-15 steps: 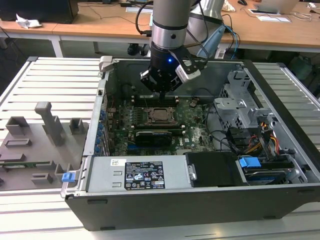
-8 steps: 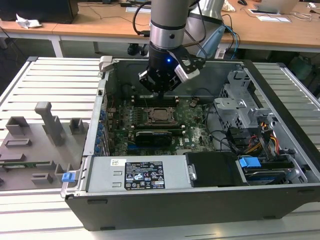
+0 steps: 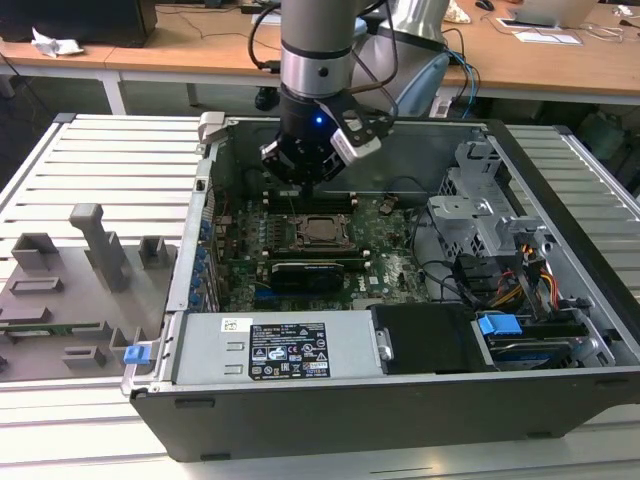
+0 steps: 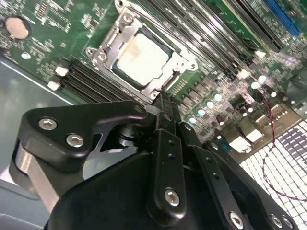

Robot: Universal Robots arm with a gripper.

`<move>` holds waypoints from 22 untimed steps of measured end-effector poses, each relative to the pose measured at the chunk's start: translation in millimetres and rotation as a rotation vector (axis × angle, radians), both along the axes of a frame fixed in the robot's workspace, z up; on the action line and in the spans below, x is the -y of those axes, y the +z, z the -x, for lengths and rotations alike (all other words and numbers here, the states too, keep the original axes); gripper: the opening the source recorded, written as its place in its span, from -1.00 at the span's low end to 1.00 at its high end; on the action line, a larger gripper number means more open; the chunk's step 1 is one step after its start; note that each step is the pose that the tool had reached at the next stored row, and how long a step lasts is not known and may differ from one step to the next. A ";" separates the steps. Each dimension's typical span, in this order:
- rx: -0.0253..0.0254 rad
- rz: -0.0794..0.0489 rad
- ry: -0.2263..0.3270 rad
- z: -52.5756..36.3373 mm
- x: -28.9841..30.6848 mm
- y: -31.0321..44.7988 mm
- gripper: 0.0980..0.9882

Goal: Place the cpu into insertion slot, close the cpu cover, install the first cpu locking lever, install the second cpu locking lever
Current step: 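Install the first cpu locking lever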

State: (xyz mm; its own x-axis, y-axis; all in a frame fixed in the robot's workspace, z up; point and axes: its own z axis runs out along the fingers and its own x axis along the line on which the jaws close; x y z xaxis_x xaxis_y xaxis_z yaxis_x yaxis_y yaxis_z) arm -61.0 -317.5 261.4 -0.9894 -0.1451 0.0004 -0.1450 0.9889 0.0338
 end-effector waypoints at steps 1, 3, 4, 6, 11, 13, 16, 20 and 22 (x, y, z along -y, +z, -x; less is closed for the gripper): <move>0.0001 0.000 0.000 1.7 0.0 0.0 -0.98; 0.0000 0.000 0.000 3.8 0.0 0.0 -0.98; 0.0000 0.000 0.000 4.6 0.0 0.0 -0.98; 0.0000 0.000 0.000 6.8 0.0 0.0 -0.98; -0.0001 0.000 0.000 15.1 0.0 -0.1 -0.98; 0.0001 0.000 -0.001 18.6 -0.1 -0.4 -0.98; -0.0001 0.000 -0.019 20.9 -0.5 -1.0 -0.98; 0.0001 0.000 -0.030 24.8 -0.6 -1.5 -0.98; 0.0000 0.000 -0.030 27.0 -0.7 -1.6 -0.98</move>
State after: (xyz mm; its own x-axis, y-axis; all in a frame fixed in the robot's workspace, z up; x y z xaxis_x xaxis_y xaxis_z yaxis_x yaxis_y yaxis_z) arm -88.0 -316.8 259.8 -0.9933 -0.1154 0.0004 -0.1153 0.9928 0.0338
